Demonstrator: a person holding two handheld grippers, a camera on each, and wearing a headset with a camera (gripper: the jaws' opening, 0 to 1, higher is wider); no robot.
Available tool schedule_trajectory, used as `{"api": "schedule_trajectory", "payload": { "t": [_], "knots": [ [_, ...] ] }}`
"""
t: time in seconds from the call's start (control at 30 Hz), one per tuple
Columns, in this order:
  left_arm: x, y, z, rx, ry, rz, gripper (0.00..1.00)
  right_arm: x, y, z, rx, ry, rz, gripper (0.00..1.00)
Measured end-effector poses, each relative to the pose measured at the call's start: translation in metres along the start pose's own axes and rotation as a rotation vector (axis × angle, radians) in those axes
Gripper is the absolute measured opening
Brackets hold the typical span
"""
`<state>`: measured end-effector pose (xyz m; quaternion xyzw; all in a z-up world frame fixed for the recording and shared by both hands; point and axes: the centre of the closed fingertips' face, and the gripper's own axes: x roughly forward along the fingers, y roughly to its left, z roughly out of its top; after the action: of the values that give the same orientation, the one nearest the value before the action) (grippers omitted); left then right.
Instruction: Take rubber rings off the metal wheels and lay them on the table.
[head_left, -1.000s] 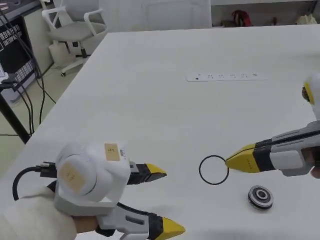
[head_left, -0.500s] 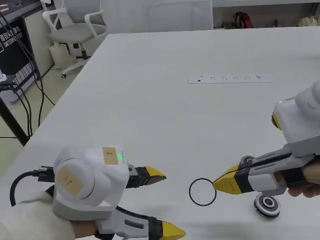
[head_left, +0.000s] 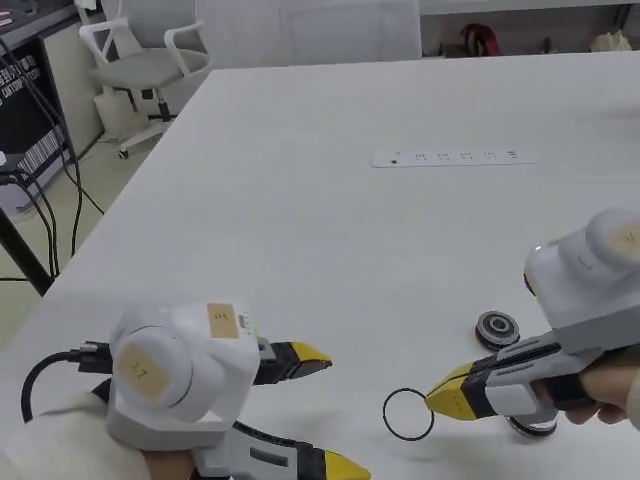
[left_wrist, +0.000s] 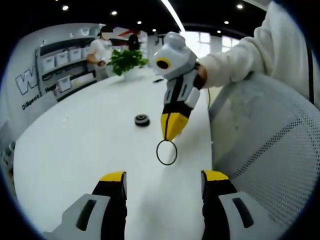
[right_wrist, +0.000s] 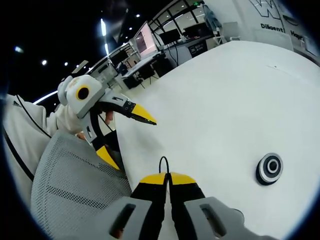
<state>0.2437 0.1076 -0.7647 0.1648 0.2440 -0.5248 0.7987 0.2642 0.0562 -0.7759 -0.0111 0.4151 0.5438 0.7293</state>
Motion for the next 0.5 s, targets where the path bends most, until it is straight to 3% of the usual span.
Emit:
{"api": "schedule_trajectory", "payload": {
  "t": [0.23, 0.5],
  "knots": [
    [-0.001, -0.001, -0.002, 0.002, 0.006, 0.001, 0.61, 0.002, -0.01, -0.006, -0.007, 0.013, -0.034, 0.0],
    [-0.001, 0.0, -0.005, 0.0, 0.017, 0.005, 0.6, 0.006, -0.016, -0.019, -0.055, 0.062, -0.068, 0.0]
  ]
}}
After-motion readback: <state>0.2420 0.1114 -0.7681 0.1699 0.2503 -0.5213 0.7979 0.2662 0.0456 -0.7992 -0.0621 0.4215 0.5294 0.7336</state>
